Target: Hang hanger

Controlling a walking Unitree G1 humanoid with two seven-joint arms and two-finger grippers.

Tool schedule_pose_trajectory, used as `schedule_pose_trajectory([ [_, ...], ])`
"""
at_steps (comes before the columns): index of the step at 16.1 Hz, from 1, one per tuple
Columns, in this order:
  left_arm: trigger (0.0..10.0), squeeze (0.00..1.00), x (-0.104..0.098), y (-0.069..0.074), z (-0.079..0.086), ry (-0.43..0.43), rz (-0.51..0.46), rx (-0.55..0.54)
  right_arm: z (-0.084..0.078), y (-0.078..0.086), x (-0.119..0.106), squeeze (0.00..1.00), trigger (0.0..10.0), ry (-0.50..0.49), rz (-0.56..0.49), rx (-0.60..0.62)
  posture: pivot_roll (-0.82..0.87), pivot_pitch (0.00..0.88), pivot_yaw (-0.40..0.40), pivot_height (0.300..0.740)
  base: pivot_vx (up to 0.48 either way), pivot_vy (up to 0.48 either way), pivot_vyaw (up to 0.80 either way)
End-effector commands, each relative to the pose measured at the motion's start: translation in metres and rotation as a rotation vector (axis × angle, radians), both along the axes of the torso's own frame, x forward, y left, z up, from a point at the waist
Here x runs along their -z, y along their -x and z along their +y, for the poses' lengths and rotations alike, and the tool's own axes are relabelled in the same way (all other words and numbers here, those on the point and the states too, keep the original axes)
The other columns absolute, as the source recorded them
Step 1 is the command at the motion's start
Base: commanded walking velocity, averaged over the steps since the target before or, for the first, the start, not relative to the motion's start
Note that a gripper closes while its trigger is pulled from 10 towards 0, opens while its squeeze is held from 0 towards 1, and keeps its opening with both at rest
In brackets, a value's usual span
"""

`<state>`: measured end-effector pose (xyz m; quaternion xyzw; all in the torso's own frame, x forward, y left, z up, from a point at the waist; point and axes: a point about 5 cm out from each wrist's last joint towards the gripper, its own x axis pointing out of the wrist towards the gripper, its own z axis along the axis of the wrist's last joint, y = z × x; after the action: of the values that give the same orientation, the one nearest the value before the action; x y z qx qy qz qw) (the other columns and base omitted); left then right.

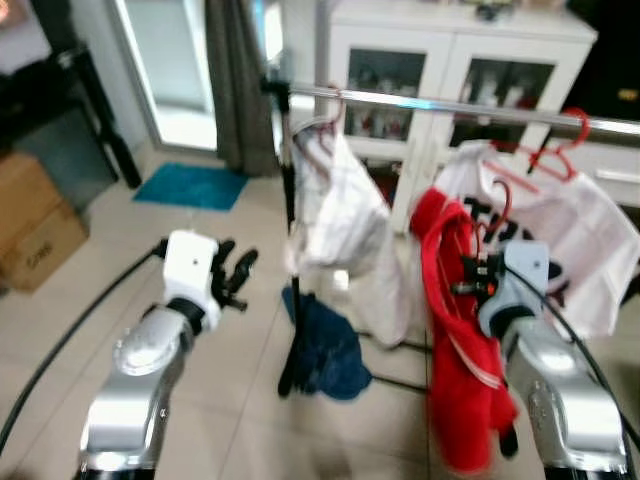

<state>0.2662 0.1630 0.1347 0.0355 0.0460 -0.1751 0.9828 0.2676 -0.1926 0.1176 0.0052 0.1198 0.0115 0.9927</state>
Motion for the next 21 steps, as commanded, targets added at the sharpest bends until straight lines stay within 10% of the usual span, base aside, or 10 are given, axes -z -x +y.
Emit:
schedule_pose_trajectory([
  [1,10.0,0.00,-0.003,0.000,-0.009,0.009,-0.011,0.030,0.002,-0.003,-0.014,0.00,10.0,-0.004,-0.064,-0.045,-0.06,0.000,0.023,0.740,0.341,0.000,0.00],
  [8,10.0,0.00,-0.004,0.001,-0.012,0.000,-0.015,0.054,0.017,-0.001,-0.009,0.00,10.0,0.096,-0.042,-0.146,-0.06,0.000,0.024,0.740,0.341,0.000,0.34],
  [21,10.0,0.00,-0.007,0.006,-0.022,-0.025,-0.030,0.165,0.007,-0.006,-0.034,0.00,10.0,-0.013,-0.236,-0.030,-0.06,0.000,0.023,0.740,0.312,0.000,0.06],
])
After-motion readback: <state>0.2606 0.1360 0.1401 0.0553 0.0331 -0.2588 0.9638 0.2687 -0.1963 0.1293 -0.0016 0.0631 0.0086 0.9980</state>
